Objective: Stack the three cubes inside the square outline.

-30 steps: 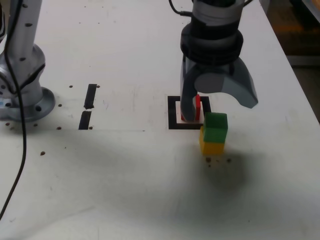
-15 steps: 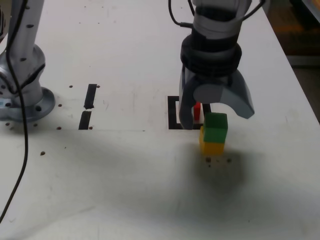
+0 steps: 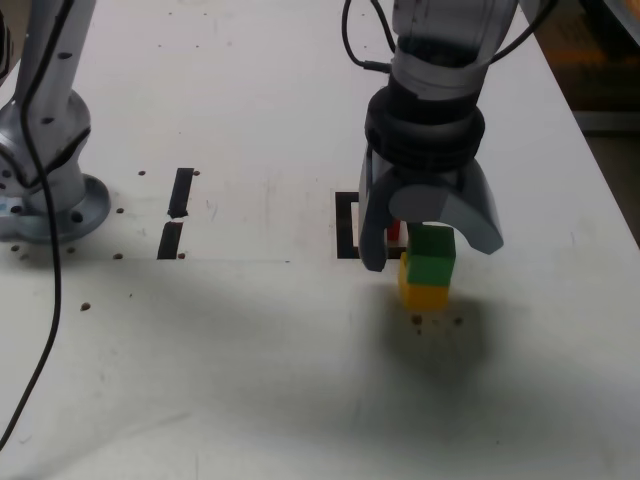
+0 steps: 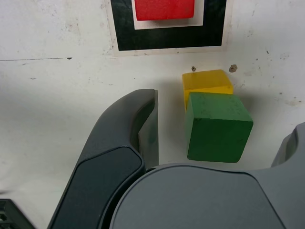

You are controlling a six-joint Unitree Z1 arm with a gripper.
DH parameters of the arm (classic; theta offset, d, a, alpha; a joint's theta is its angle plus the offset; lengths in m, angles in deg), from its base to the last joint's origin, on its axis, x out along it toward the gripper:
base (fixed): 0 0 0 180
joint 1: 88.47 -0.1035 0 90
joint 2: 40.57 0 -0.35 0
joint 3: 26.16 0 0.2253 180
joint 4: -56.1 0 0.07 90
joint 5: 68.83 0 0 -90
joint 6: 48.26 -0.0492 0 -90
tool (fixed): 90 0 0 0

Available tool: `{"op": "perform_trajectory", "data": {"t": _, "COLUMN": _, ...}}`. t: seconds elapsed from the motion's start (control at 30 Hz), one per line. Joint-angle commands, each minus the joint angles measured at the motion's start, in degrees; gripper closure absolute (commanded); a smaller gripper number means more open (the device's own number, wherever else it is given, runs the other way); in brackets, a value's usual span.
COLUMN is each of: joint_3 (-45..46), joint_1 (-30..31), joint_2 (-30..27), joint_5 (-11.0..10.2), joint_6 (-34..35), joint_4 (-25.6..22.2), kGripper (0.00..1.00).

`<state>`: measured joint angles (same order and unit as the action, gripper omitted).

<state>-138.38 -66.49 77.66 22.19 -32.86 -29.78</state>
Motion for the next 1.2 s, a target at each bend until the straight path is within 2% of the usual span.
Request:
{"op": "perform_trajectory", "data": {"t": 0.0, "joint_3": 0.1, "joint_1": 0.1, "joint_2": 0.4, "joint_5": 0.0, "joint_6": 0.0, "joint_4": 0.2, "kGripper": 0.09}}
{"op": "perform_trajectory", "data": {"t": 0.53, "joint_3": 0.6, "joint_1": 0.1, "joint_2": 2.4, "joint_5": 1.0, "joint_6": -0.4, "joint_4": 1.1, "kGripper": 0.11}}
{"op": "perform_trajectory", "data": {"t": 0.8, "joint_3": 0.6, "joint_1": 0.2, "joint_2": 2.8, "joint_5": 1.0, "joint_6": -0.5, "joint_4": 1.3, "kGripper": 0.16}}
{"op": "perform_trajectory", "data": {"t": 0.97, "joint_3": 0.7, "joint_1": 0.5, "joint_2": 2.8, "joint_5": 0.8, "joint_6": -0.3, "joint_4": 1.4, "kGripper": 0.27}}
{"op": "perform_trajectory", "data": {"t": 1.1, "joint_3": 0.4, "joint_1": 0.9, "joint_2": 2.7, "joint_5": 0.0, "joint_6": 0.0, "joint_4": 1.8, "kGripper": 0.40}}
{"op": "perform_trajectory", "data": {"t": 1.17, "joint_3": 0.1, "joint_1": 1.1, "joint_2": 2.7, "joint_5": -0.8, "joint_6": 0.1, "joint_4": 2.5, "kGripper": 0.50}}
